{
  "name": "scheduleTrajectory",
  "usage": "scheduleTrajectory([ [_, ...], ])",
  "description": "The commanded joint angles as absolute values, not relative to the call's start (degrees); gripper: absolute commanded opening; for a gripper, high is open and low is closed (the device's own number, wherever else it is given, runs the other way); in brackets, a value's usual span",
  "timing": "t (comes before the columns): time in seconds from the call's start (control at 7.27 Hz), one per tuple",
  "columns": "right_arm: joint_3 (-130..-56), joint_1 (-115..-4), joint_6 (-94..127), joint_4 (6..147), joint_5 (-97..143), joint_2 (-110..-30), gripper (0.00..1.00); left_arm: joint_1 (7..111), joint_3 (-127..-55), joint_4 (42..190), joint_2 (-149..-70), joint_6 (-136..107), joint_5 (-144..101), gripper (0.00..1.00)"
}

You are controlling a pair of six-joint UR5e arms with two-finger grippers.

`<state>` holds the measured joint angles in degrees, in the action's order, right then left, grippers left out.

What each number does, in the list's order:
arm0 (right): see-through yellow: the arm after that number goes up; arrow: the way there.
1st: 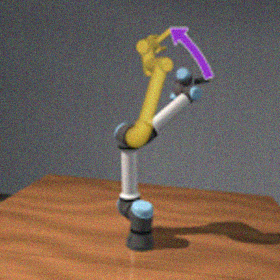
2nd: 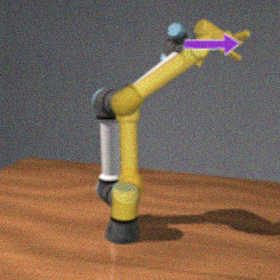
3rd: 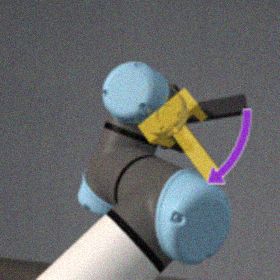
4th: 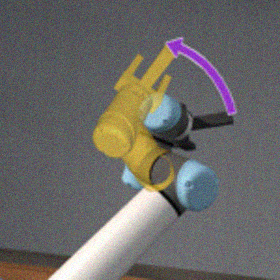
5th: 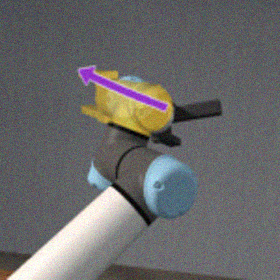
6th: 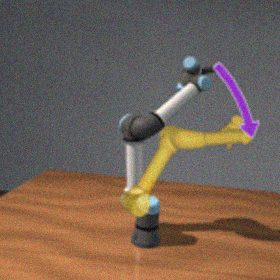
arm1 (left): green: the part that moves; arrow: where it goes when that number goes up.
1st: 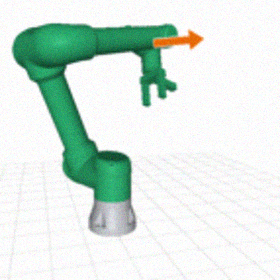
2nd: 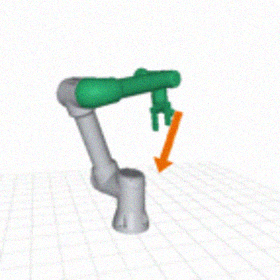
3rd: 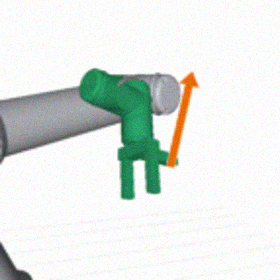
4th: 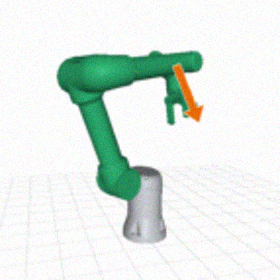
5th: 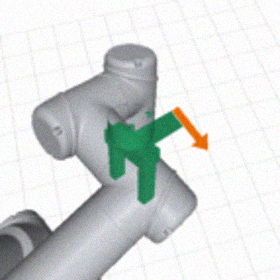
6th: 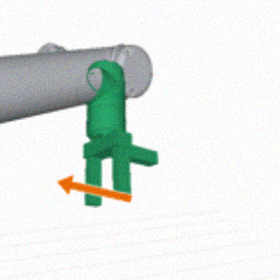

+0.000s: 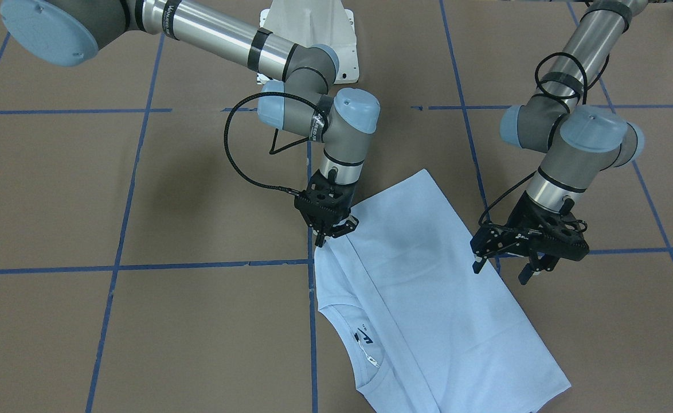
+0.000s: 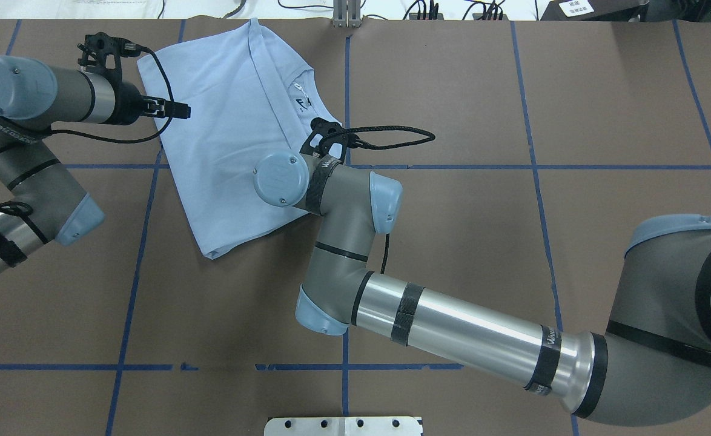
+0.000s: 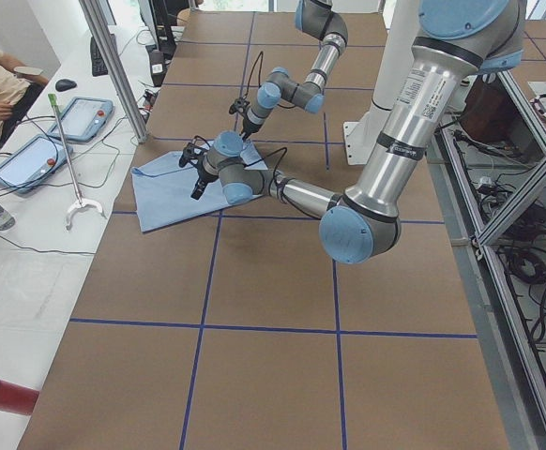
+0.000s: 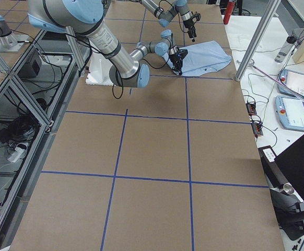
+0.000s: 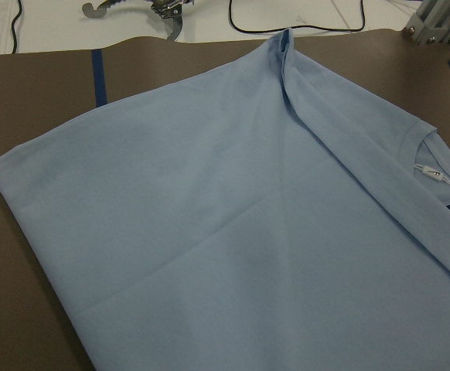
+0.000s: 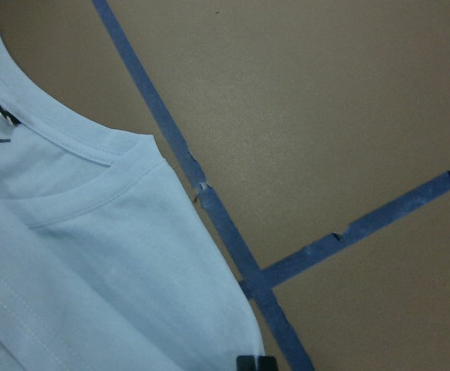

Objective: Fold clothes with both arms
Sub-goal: 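Reach the right gripper across to the folded shirt near the collar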

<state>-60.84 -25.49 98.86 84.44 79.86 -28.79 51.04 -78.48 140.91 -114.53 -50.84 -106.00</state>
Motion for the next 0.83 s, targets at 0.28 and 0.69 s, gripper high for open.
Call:
scheduleTrajectory([
  [0.28,-83.1,-24.2,97.5,94.6,80.1,-40.2,0.0,51.0,-78.9,141.2,-114.0,-50.9,-106.0,1.0],
  [0.69,-109.0,-15.5,98.0,99.5,74.9,-59.6,0.0,50.6,-78.8,141.3,-114.0,-50.9,-106.0,1.0],
])
